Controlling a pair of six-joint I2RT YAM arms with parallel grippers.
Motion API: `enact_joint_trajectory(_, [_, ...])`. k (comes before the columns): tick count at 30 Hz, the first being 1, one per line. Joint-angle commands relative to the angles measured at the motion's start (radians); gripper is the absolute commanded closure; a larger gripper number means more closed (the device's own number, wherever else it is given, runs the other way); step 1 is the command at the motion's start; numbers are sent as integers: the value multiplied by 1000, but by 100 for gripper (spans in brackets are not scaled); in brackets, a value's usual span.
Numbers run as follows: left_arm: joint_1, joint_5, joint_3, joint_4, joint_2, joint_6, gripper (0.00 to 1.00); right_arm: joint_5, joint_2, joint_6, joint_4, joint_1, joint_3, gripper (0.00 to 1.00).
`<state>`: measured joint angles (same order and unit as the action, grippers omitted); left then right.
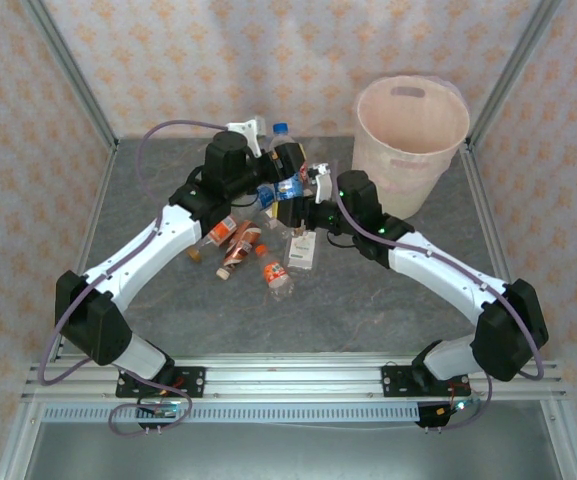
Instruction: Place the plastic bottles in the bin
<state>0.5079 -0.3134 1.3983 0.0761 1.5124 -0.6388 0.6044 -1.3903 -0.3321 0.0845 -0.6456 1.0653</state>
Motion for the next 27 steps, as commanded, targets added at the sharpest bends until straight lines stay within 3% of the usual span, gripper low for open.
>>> enact_joint_trajectory(1, [-11,-20,96,128,-7,50,8,-138,37,53,-25,3,9,52])
enact_joint_trajectory(5, [-45,1,58,150,-80,49,2,-312,63,97,-117,8,9,54])
enact_joint_trajectory(7, [-59,69,13,155,-140,37,0,-362,74,110,-157,23,8,55])
enact_joint_trajectory(16, [-66,593,-241,305,-386,13,0,-481,168,277,-218,124,90,56])
enact_joint_trajectory(22, [-66,608,-354,412,-428,35,0,-435,180,307,-149,213,186,56])
enact_joint_trajectory(27, [-66,626,-506,315,-512,16,0,-461,120,336,-148,294,304,55])
